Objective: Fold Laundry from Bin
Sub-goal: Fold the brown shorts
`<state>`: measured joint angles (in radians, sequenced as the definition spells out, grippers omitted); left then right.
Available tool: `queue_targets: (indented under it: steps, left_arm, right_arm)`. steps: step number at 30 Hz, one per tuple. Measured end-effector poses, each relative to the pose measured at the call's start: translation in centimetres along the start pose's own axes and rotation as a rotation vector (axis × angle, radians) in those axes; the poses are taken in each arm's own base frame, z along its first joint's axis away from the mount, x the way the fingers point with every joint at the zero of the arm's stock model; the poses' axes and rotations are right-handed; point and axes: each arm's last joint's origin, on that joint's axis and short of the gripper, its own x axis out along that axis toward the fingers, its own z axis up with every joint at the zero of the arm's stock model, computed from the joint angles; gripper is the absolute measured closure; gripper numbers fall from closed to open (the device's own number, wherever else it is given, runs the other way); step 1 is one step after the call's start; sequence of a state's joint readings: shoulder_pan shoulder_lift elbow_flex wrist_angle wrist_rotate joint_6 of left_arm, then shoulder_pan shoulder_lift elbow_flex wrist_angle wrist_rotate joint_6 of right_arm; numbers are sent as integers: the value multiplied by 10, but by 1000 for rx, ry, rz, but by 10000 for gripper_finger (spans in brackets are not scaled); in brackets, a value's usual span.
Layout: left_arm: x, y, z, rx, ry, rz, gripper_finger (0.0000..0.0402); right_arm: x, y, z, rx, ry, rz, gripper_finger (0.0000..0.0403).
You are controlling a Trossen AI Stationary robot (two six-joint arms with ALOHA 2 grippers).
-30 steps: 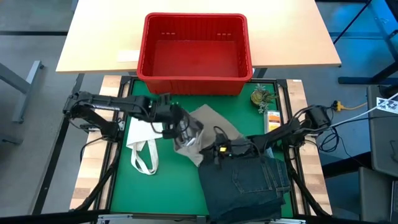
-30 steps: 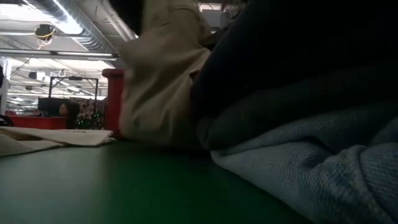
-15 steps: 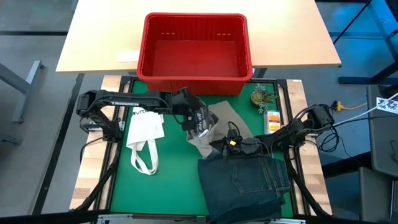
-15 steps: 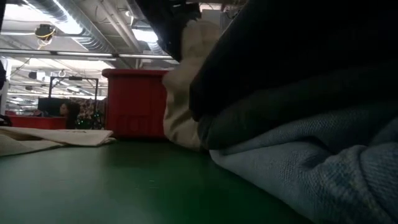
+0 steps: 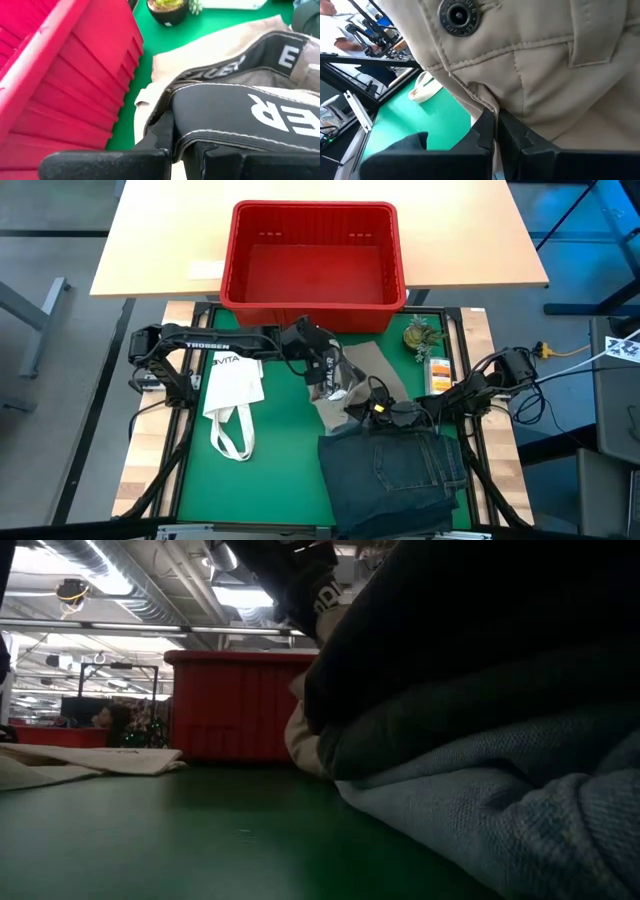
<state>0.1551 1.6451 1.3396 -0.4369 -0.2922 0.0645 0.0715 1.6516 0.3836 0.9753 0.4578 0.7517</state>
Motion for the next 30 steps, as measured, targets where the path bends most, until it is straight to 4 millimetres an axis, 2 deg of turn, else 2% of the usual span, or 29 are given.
queue_targets:
  steps: [11,17,23,26,30]
  left_arm:
    - [-1,-2,2,-2,-16,-18,376]
    - [1,-3,1,-1,-13,-26,330]
    - [1,-3,1,-3,-15,-26,288]
    - [1,-3,3,-8,-33,-25,275]
    - [1,-3,8,-21,-81,-24,266]
  right_arm:
    - [0,0,-1,-3,8,1,385]
    - [0,0,-1,-10,24,17,318]
    - [-3,6,4,-172,46,94,244]
    - [-8,12,13,-227,39,144,227]
    - [-20,19,27,-291,38,177,225]
